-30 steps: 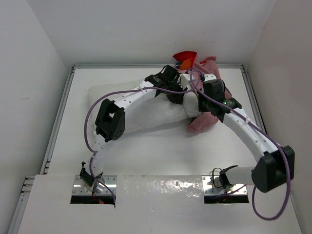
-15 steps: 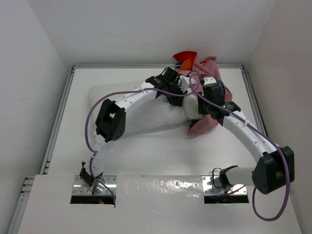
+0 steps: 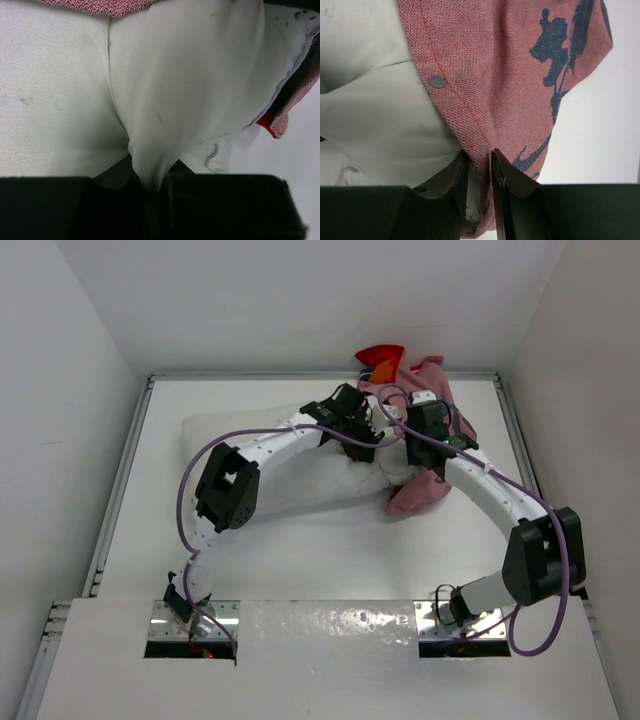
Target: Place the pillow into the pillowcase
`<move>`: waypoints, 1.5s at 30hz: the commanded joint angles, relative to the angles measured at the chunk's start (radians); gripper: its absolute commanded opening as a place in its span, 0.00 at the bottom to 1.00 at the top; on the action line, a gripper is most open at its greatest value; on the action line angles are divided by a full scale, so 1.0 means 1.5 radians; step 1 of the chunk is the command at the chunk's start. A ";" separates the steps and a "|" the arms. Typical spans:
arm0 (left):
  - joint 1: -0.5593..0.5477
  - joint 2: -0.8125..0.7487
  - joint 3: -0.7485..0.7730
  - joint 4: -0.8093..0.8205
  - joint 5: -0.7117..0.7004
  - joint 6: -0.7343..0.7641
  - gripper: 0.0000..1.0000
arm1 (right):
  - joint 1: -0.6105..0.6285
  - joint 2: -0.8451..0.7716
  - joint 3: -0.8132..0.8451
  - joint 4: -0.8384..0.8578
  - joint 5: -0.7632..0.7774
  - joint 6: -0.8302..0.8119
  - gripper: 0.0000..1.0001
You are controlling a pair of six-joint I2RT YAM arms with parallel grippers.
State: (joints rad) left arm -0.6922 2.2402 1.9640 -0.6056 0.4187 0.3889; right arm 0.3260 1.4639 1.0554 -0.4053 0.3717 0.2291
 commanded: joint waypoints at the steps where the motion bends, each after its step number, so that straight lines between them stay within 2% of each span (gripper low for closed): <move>1: -0.005 0.004 -0.024 -0.064 -0.021 0.020 0.00 | -0.006 -0.030 0.028 0.021 0.065 -0.023 0.24; 5: -0.005 0.009 -0.020 -0.065 -0.018 0.021 0.00 | -0.019 -0.039 0.036 0.025 0.072 -0.030 0.24; 10: -0.006 0.011 -0.010 -0.064 -0.016 0.017 0.00 | -0.020 -0.017 0.031 0.017 0.051 -0.023 0.08; 11: -0.006 0.011 -0.011 -0.063 -0.016 0.016 0.00 | -0.021 -0.018 0.026 0.025 0.047 -0.020 0.07; 20: -0.007 0.019 0.003 -0.044 -0.011 -0.010 0.00 | -0.020 -0.005 -0.004 0.032 -0.042 0.022 0.22; 22: -0.007 0.024 0.009 -0.037 -0.006 -0.020 0.00 | -0.020 0.010 -0.007 0.026 -0.057 0.031 0.11; 23: -0.007 0.026 0.018 -0.032 -0.001 -0.034 0.00 | -0.021 0.013 -0.009 0.024 -0.061 0.034 0.01; 24: -0.007 0.028 0.024 -0.030 0.004 -0.040 0.00 | -0.020 0.014 -0.007 0.018 -0.060 0.036 0.00; 27: -0.004 0.030 0.050 -0.022 0.030 -0.075 0.00 | -0.010 -0.021 0.026 -0.028 -0.070 0.051 0.00; 28: -0.001 0.030 0.070 -0.017 0.038 -0.099 0.00 | 0.011 -0.070 0.029 -0.030 -0.064 0.071 0.00; 32: 0.016 0.027 0.106 0.019 0.046 -0.171 0.00 | 0.087 -0.210 -0.024 0.058 -0.062 0.155 0.00; 36: 0.020 0.026 0.123 0.049 0.030 -0.205 0.00 | 0.134 -0.243 -0.049 0.095 -0.110 0.247 0.00; 38: 0.021 0.026 0.124 0.063 0.043 -0.232 0.00 | 0.140 -0.253 -0.102 0.181 -0.145 0.307 0.00; 41: 0.024 0.023 0.103 0.118 0.098 -0.297 0.00 | 0.139 -0.236 -0.155 0.291 -0.202 0.387 0.00; 42: 0.026 0.022 0.092 0.146 0.121 -0.347 0.00 | 0.139 -0.225 -0.157 0.303 -0.224 0.399 0.00; 44: 0.026 0.028 0.067 0.230 0.224 -0.395 0.00 | 0.139 -0.199 -0.161 0.305 -0.227 0.417 0.00; 45: 0.026 0.031 0.058 0.265 0.294 -0.432 0.00 | 0.125 -0.196 -0.177 0.298 -0.194 0.418 0.00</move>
State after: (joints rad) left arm -0.6643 2.2784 2.0697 -0.4988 0.5957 -0.0452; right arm 0.5182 1.1576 0.8043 -0.0811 0.1505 0.7422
